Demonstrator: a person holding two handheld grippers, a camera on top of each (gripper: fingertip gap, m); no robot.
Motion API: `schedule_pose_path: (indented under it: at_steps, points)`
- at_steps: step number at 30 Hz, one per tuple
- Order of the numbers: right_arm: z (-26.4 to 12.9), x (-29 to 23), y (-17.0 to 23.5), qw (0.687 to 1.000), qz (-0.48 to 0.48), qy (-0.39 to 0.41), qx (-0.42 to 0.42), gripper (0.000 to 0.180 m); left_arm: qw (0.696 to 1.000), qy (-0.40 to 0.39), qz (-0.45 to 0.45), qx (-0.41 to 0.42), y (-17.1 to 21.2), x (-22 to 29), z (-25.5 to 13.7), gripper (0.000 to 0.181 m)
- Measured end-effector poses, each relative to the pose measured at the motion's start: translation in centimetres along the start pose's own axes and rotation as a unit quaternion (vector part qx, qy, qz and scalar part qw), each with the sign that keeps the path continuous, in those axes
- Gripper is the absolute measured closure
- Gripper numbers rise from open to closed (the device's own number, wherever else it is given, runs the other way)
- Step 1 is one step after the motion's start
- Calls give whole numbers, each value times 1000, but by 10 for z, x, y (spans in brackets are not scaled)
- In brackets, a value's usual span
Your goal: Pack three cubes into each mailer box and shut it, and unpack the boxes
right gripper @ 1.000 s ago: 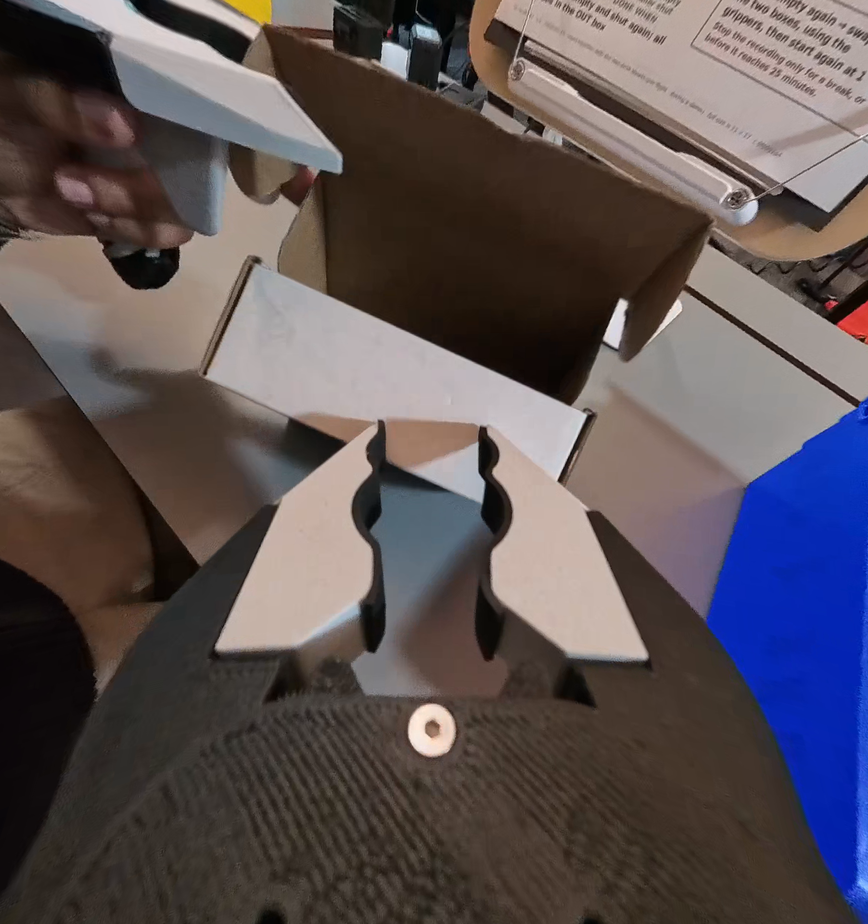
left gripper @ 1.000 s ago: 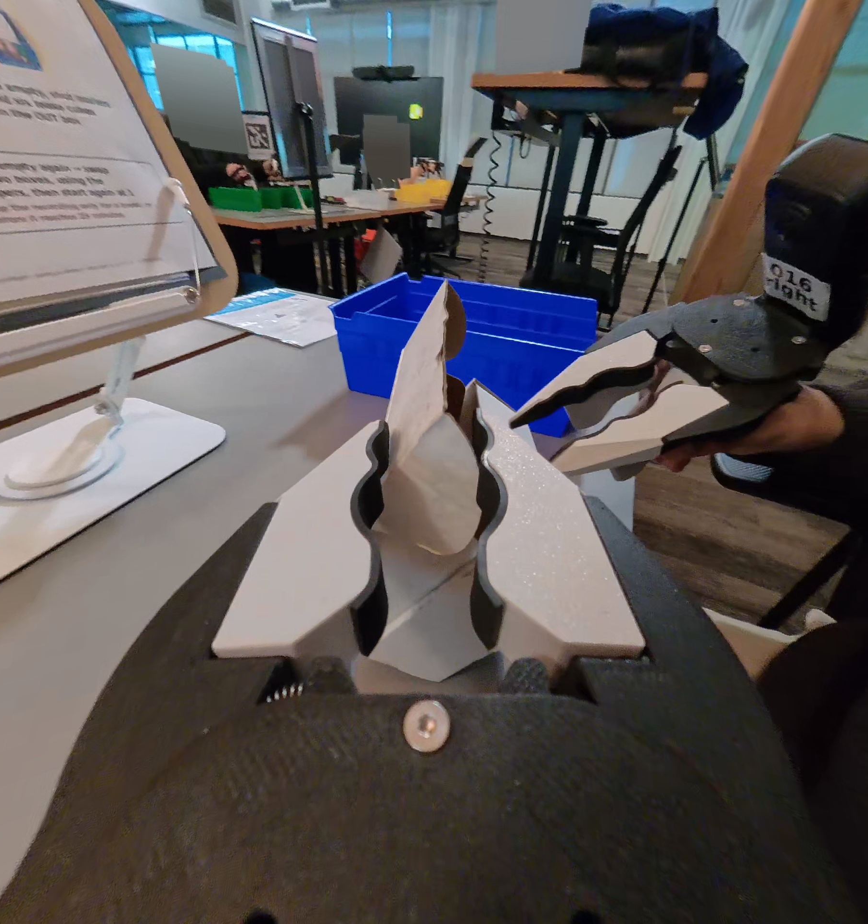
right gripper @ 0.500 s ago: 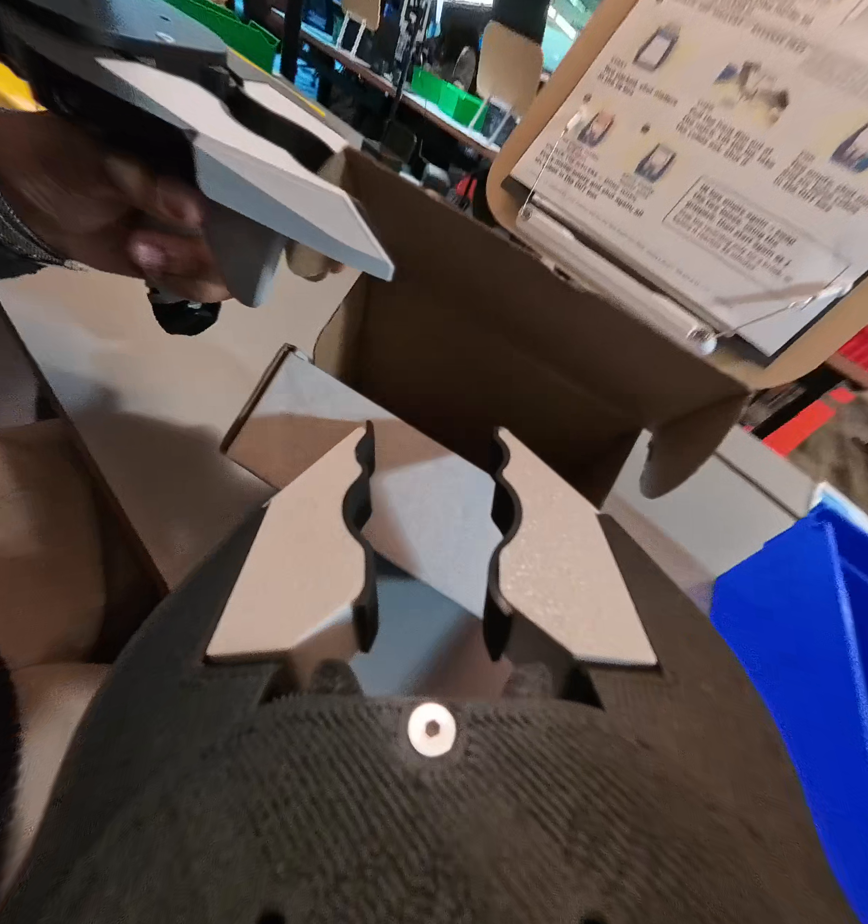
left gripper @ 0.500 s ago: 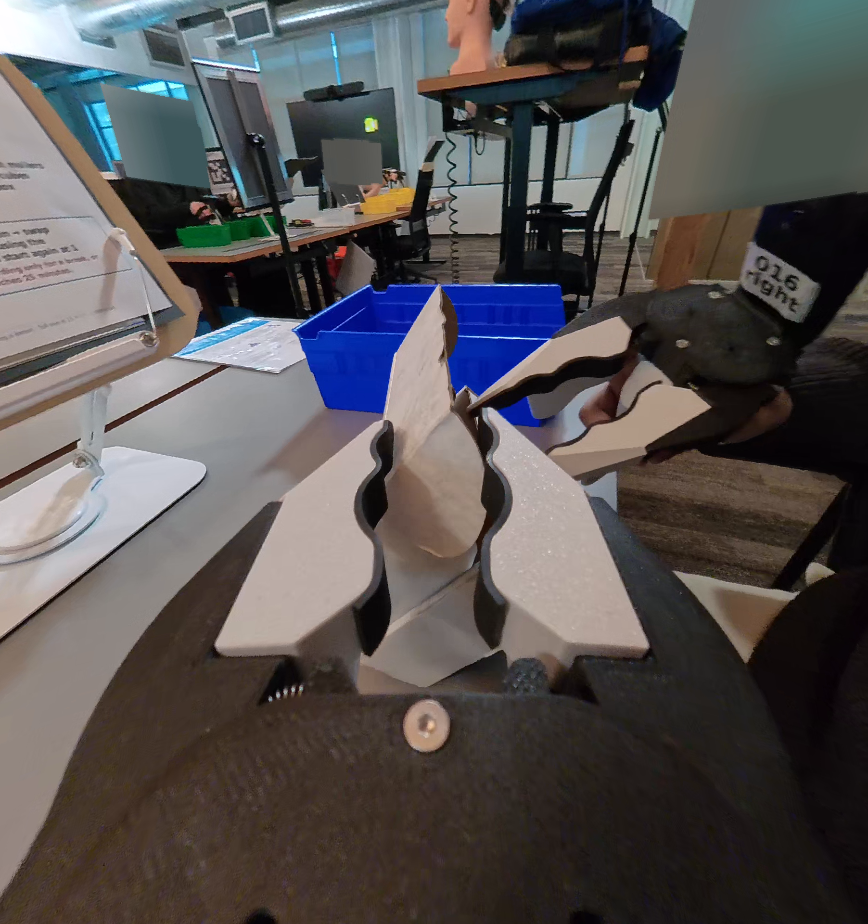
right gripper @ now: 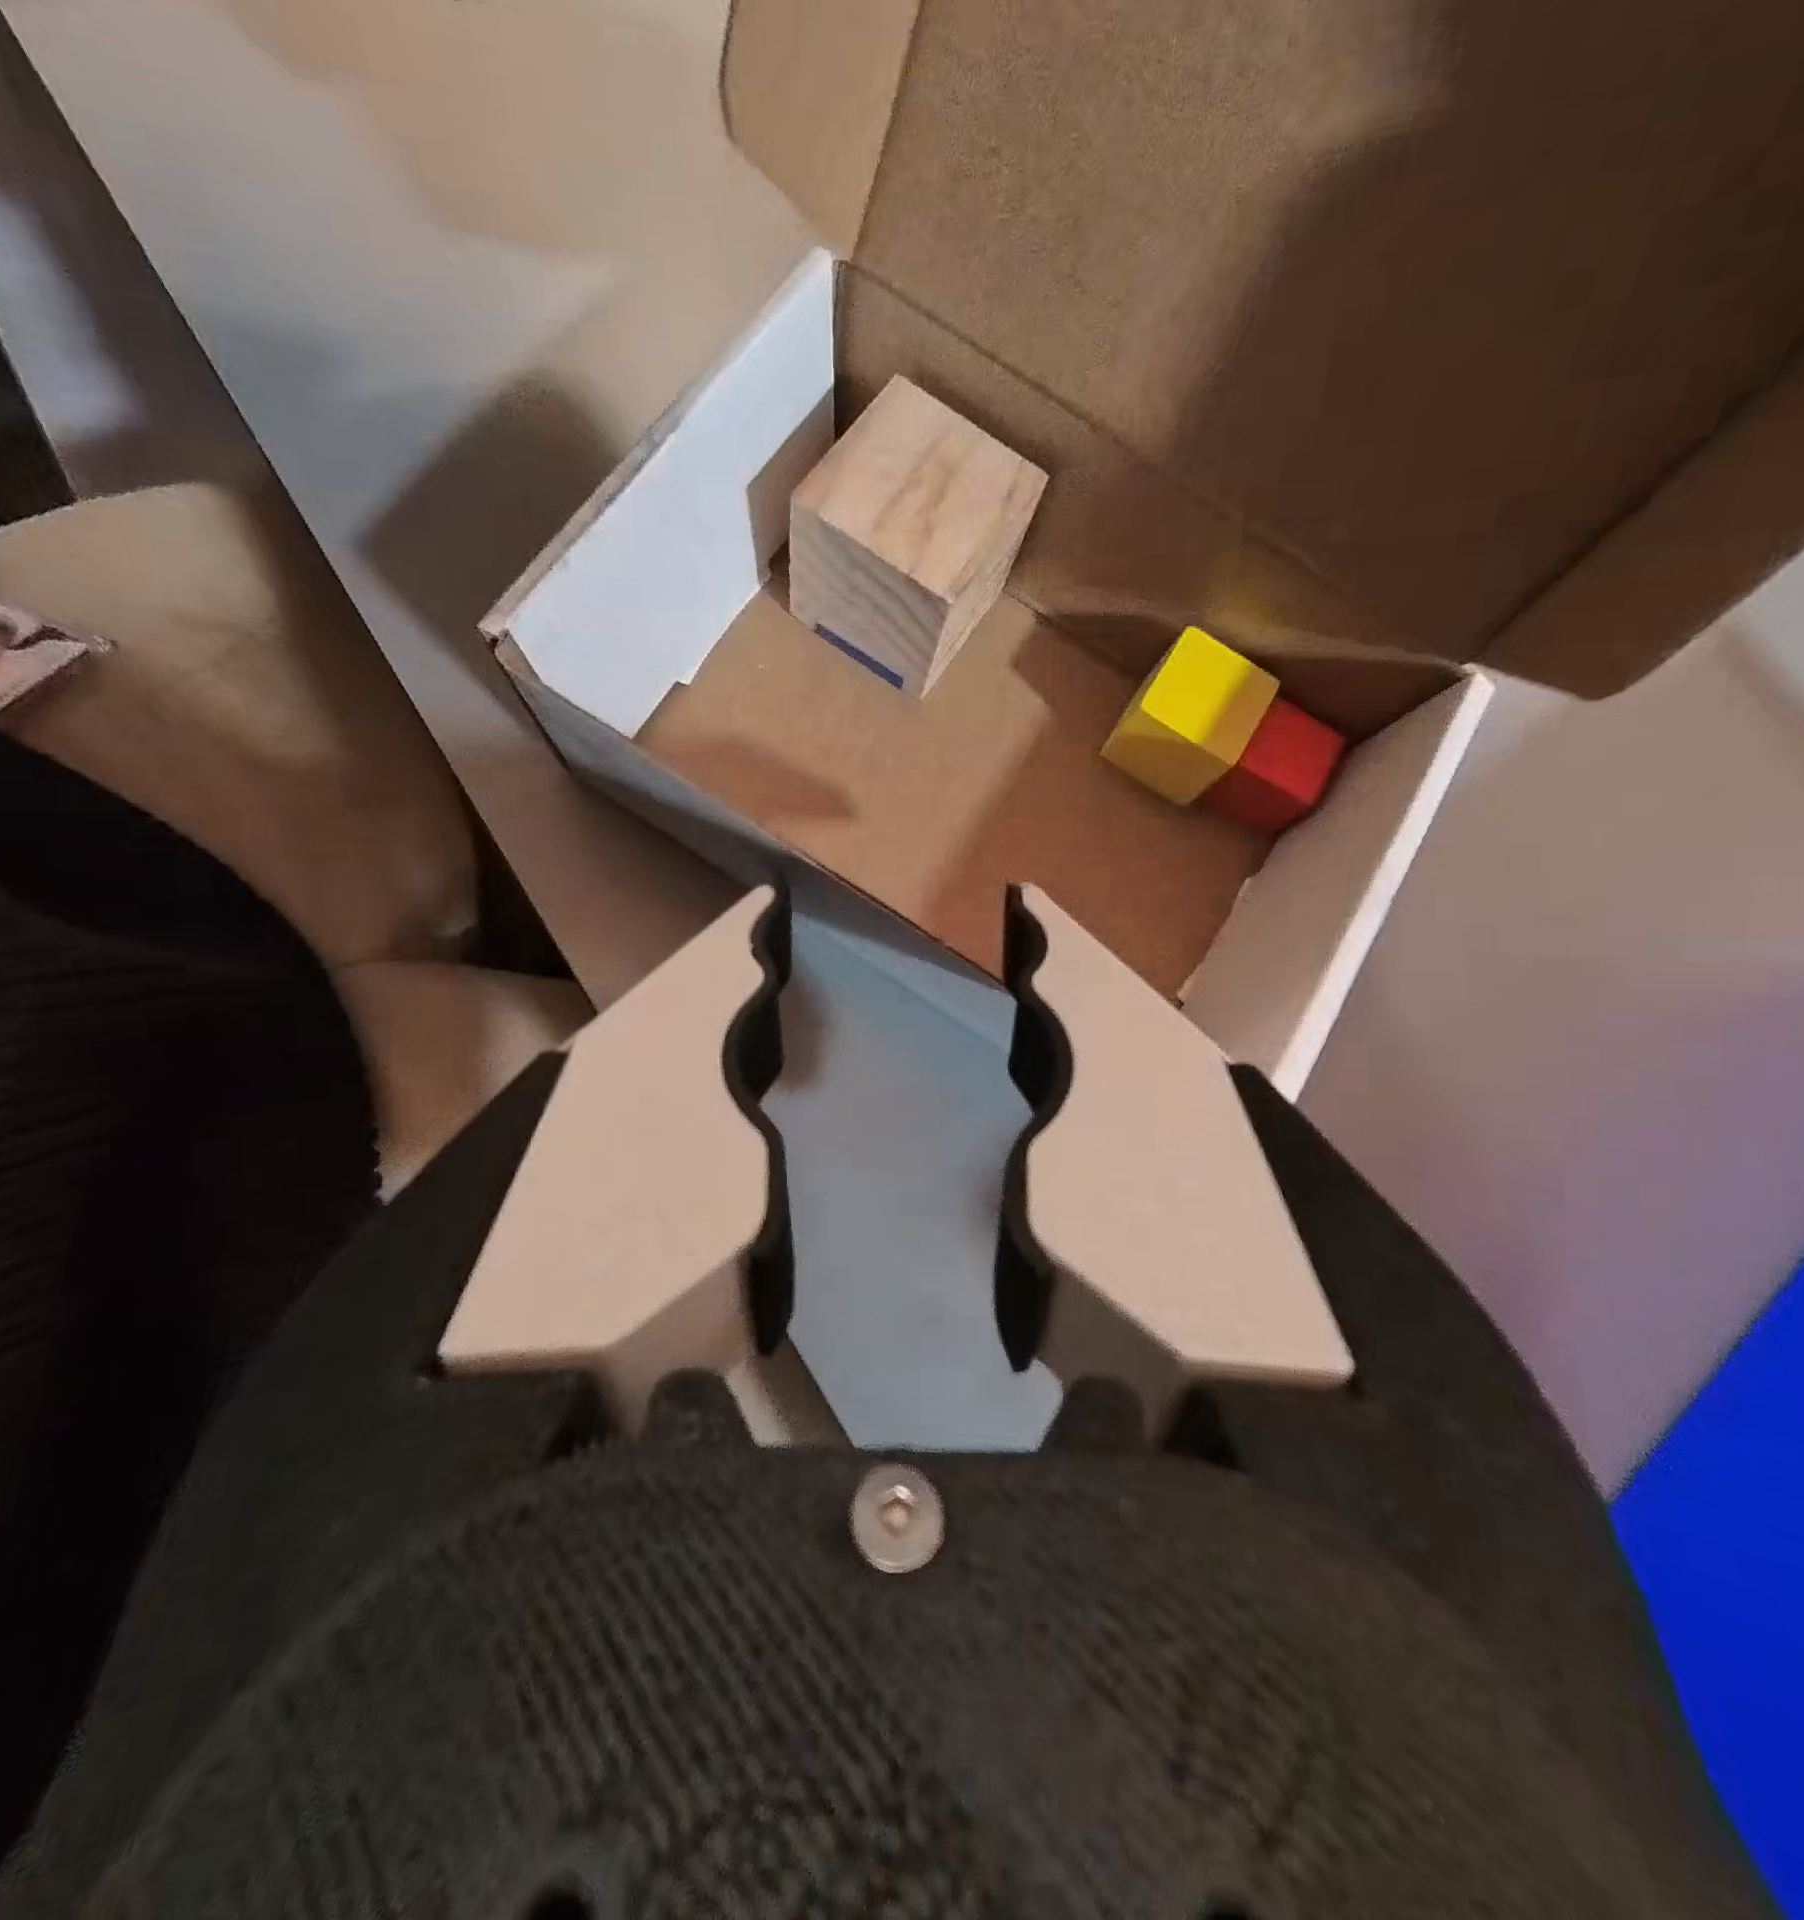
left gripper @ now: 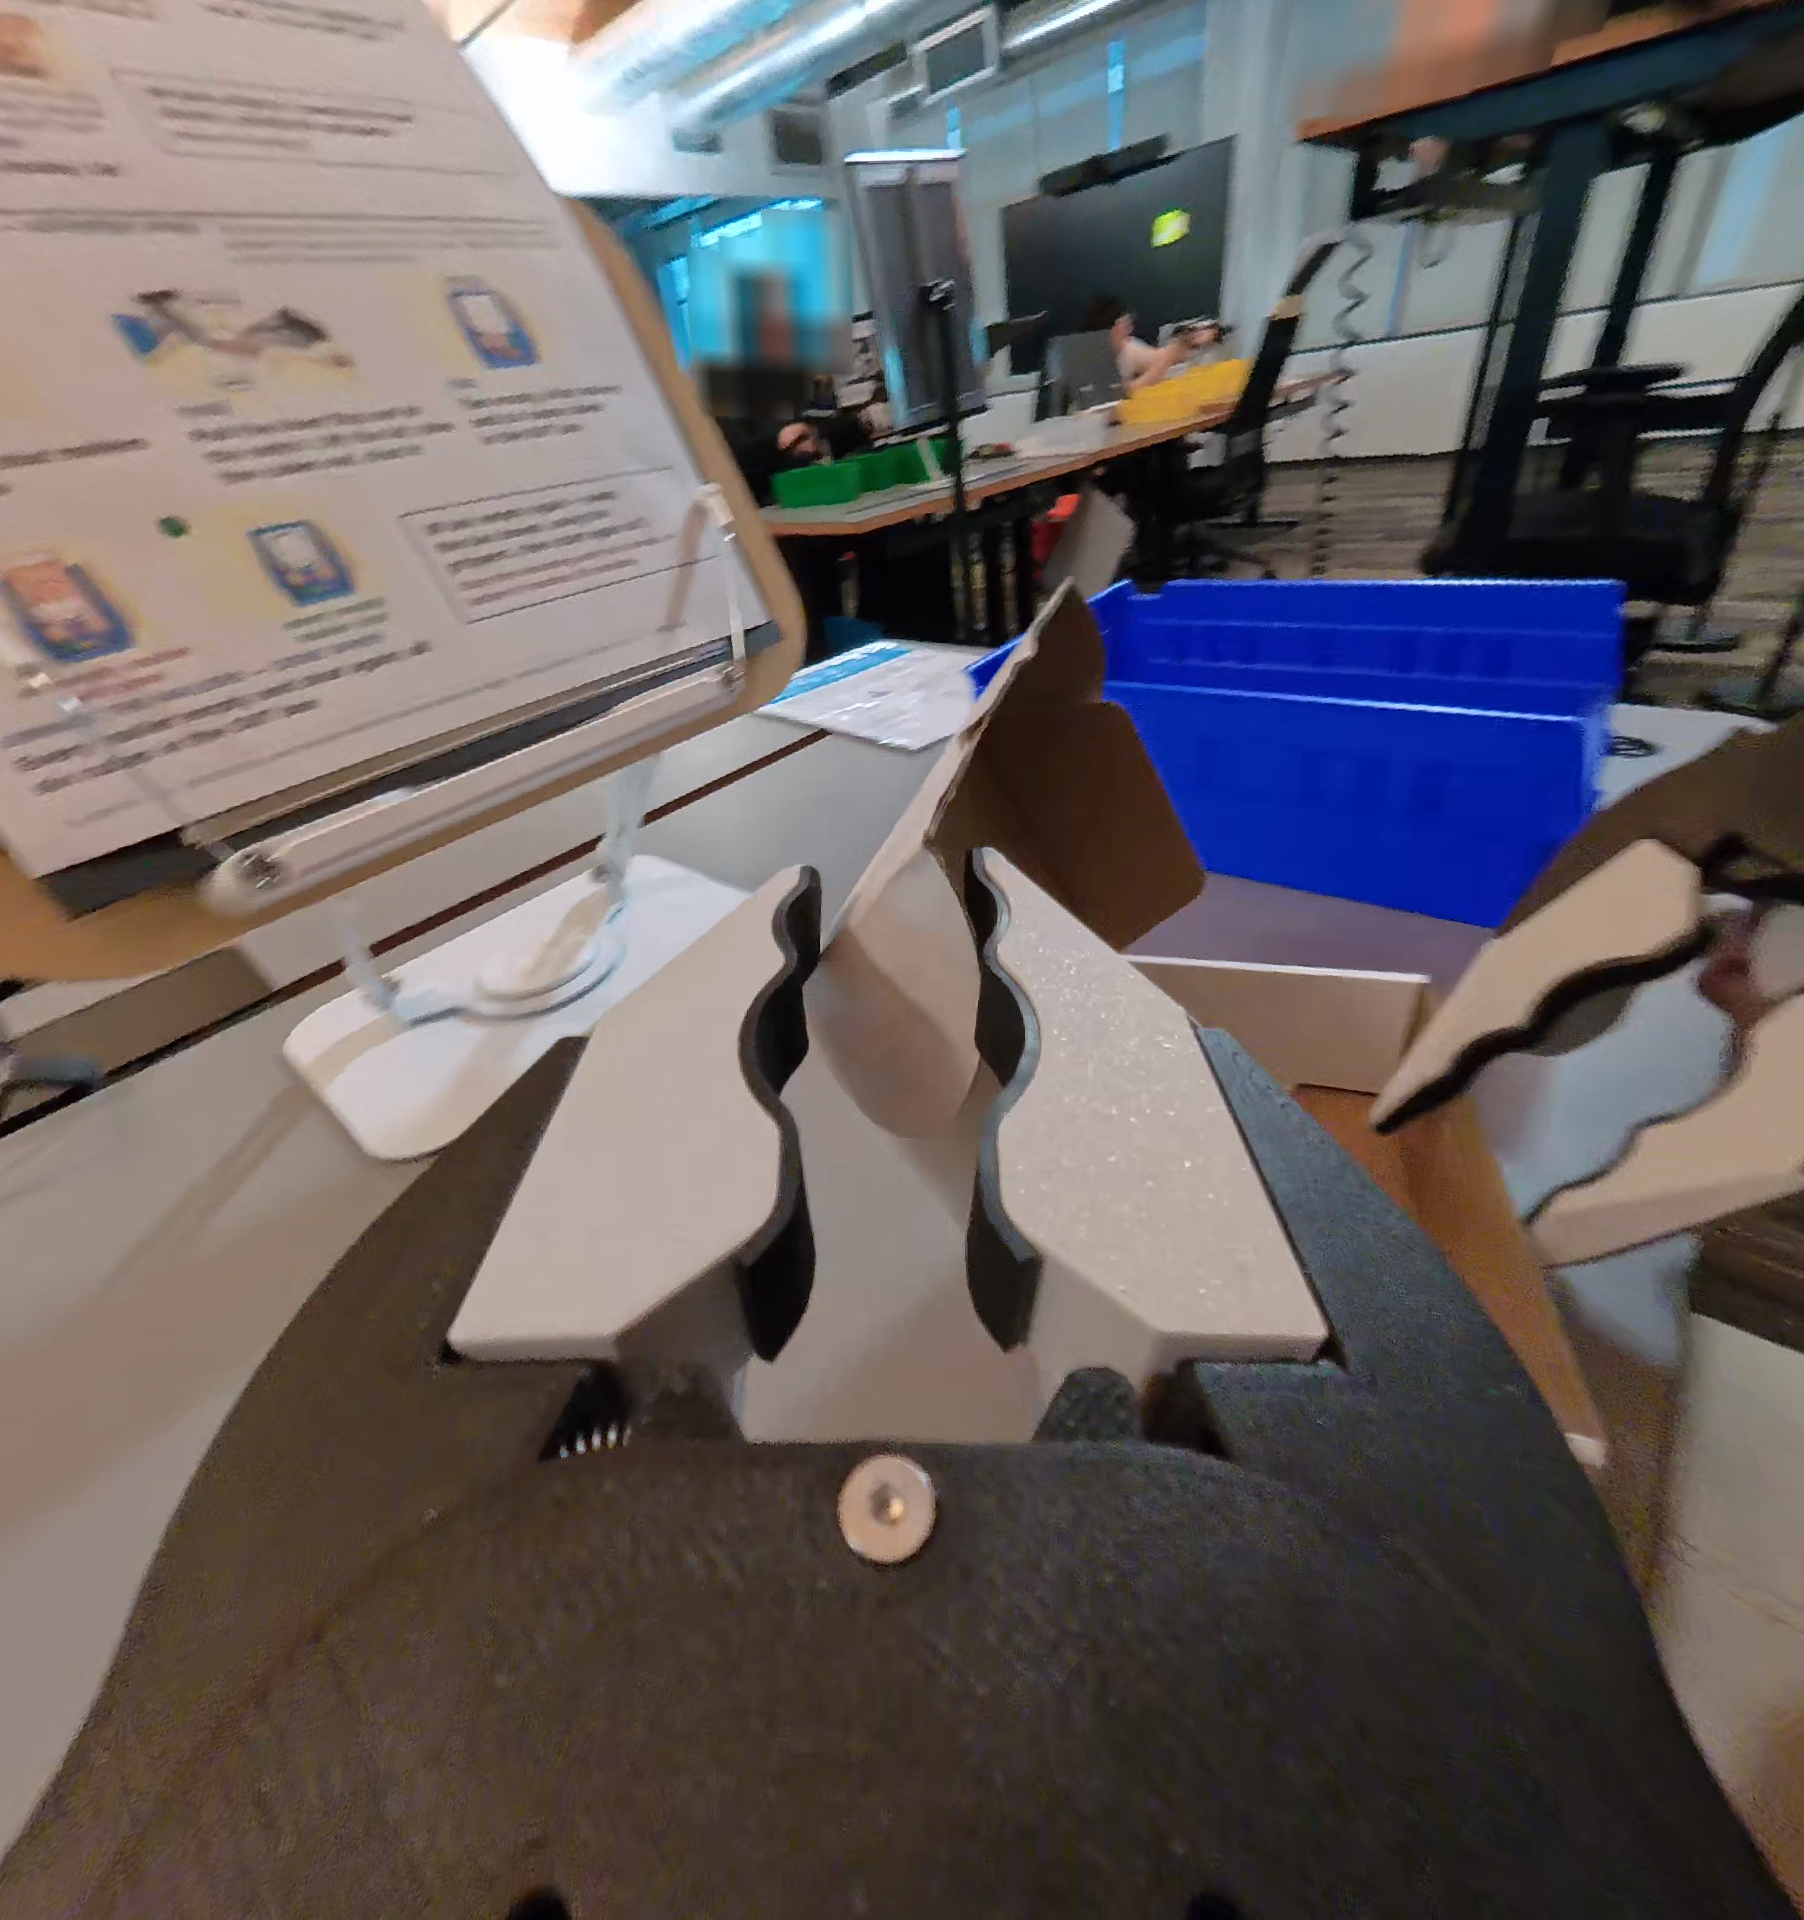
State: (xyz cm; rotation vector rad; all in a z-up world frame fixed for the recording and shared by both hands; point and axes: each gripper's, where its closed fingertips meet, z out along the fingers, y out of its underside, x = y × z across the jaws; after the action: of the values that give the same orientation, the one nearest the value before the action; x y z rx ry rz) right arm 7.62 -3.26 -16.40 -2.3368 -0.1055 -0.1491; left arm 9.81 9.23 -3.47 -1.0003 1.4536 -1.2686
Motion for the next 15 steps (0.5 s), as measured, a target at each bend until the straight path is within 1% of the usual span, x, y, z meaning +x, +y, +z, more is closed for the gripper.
schedule_pose_path:
  at_steps: [3,5,8,9,11,15]
  points:
    - [-1,0,0,1000,1,-13,9,142,997,-67,-24,-27,19,-29,1,159]
    - [-1,0,0,1000,7,-22,14,144,992,-108,-53,-49,35,-50,-1,167]
    - [-1,0,0,999,12,-24,17,143,980,-129,-75,-130,74,-68,-3,162]
    - [-1,0,0,1000,12,-22,16,143,978,-127,-76,-145,81,-69,-2,160]
    - [-2,0,-1,1000,13,-19,13,142,978,-127,-77,-145,83,-68,-2,160]
    - [-4,3,-9,999,26,-26,24,140,980,-128,-76,-130,72,-61,-2,157]
